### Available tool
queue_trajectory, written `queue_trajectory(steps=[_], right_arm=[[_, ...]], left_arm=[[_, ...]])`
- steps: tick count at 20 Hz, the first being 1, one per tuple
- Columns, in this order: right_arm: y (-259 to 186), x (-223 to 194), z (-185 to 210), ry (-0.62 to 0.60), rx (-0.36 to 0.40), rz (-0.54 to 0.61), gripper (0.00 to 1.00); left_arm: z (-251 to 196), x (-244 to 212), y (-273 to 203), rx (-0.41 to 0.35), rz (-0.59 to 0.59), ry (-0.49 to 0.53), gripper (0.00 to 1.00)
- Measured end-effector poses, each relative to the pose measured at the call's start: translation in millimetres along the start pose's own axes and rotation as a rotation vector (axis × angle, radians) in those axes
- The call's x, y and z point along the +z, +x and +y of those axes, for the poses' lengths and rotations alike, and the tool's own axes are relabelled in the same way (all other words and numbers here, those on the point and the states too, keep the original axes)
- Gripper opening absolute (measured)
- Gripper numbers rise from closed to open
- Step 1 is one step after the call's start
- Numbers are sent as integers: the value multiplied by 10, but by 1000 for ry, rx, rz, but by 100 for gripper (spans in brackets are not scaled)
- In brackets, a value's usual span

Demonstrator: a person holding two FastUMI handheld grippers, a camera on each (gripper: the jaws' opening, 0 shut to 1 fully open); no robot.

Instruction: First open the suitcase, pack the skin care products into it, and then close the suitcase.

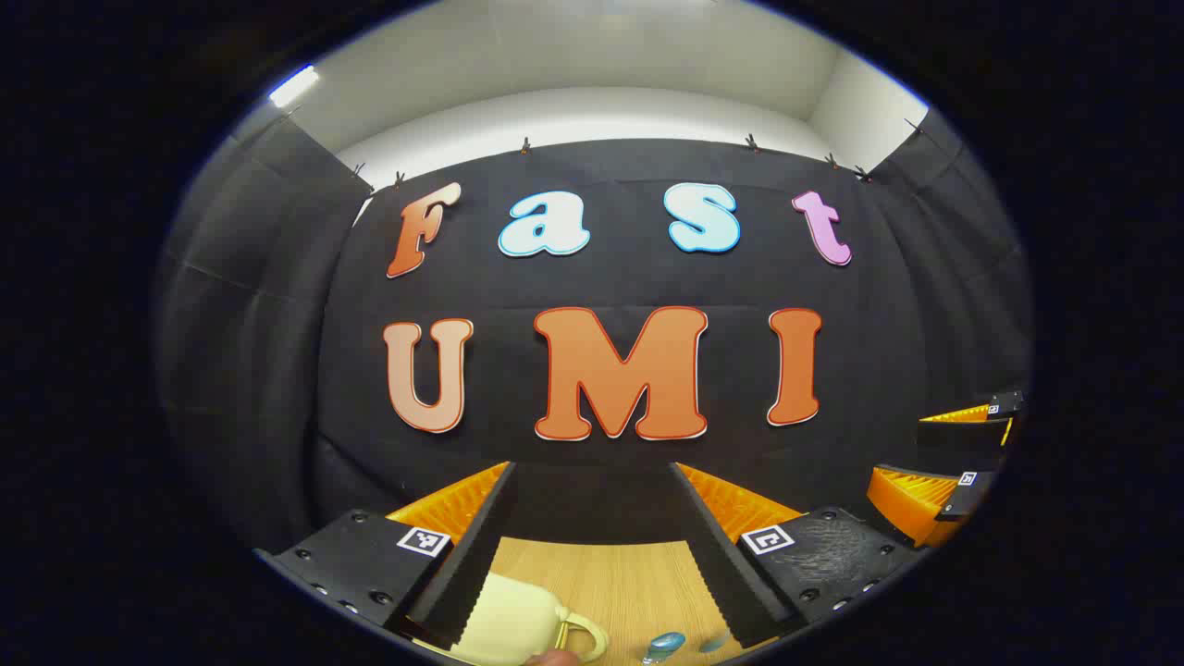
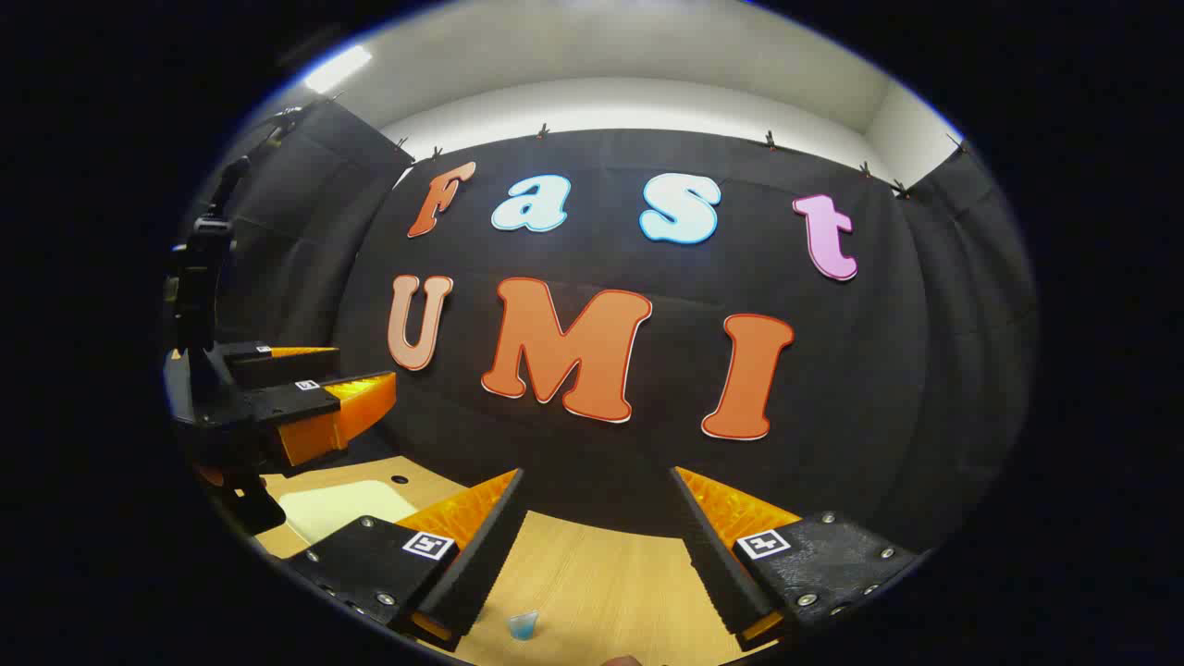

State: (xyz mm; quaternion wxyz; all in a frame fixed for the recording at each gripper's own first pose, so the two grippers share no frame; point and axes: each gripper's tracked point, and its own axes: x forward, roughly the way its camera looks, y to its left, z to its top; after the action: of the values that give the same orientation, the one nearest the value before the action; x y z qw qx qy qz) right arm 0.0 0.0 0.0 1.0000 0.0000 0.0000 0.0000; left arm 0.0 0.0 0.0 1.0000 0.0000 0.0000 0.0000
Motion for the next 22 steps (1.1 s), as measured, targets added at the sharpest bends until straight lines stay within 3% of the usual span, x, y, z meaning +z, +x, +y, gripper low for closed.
queue_trajectory(steps=[8, 22], right_arm=[[292, -183, -22, -19, 73, -3, 95], [338, -457, -144, 13, 101, 21, 95]], left_arm=[[-66, -176, 131, 21, 28, 26, 98], [-239, -344, 80, 53, 52, 107, 98]])
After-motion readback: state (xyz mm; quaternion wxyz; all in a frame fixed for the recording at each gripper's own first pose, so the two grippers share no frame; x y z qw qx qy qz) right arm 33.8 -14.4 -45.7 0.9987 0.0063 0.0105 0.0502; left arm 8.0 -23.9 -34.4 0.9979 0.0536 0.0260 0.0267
